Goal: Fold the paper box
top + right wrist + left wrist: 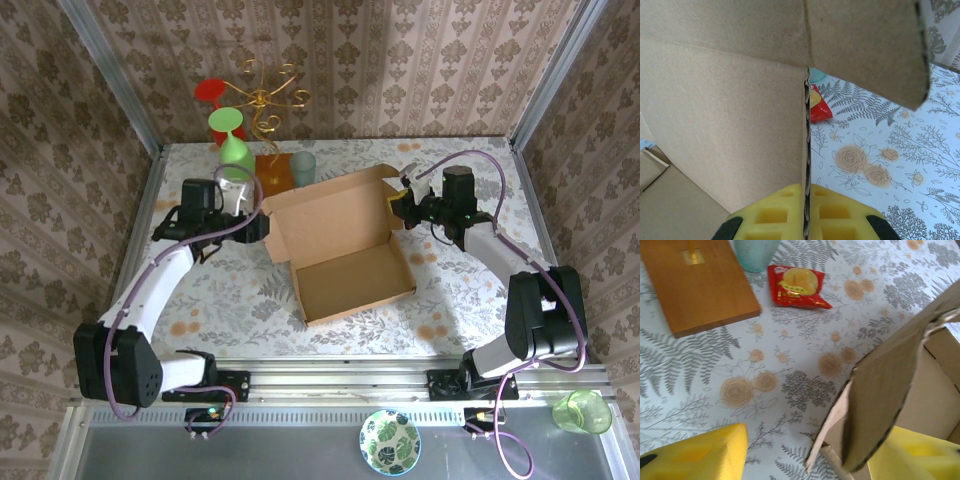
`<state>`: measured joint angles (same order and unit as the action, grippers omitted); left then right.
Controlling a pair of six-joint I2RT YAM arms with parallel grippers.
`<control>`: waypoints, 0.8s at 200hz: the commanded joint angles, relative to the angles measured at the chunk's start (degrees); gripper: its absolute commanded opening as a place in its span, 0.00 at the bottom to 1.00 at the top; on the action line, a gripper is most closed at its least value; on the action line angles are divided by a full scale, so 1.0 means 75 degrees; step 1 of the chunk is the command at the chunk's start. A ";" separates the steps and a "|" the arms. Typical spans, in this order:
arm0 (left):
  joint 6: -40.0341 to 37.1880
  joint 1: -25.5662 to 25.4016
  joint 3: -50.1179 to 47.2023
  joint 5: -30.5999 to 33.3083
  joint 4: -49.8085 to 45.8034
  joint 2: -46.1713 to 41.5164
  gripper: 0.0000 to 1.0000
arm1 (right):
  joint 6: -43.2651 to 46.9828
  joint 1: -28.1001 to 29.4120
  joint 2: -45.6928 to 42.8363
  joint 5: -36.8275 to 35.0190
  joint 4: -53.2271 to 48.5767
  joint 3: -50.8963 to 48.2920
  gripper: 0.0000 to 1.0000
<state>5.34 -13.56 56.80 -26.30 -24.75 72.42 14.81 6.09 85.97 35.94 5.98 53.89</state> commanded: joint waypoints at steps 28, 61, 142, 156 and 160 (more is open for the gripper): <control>-0.0292 -0.0516 0.0287 0.0310 0.0091 0.0328 0.60 | -0.0155 -0.0029 -0.0027 -0.0303 0.0421 -0.0064 0.00; 0.0215 -0.0630 0.0359 0.0707 0.0255 0.0500 0.44 | -0.0476 -0.0026 -0.0127 -0.0556 0.0817 -0.0306 0.00; 0.1697 -0.1892 0.0997 0.2876 0.0492 0.0944 0.11 | -0.1910 0.0501 -0.0541 -0.2359 0.2673 -0.1384 0.00; 0.1838 -0.2041 0.1170 0.3255 0.0618 0.1055 0.07 | -0.2186 0.0666 -0.0551 -0.2783 0.3030 -0.1502 0.00; 0.1847 -0.2077 0.1226 0.3306 0.0684 0.1107 0.06 | -0.2232 0.0740 -0.0549 -0.2954 0.3082 -0.1512 0.00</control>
<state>14.94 -27.51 62.61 -8.12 -22.65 79.48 2.63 9.32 83.81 21.28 21.08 43.62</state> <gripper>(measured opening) 0.081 0.047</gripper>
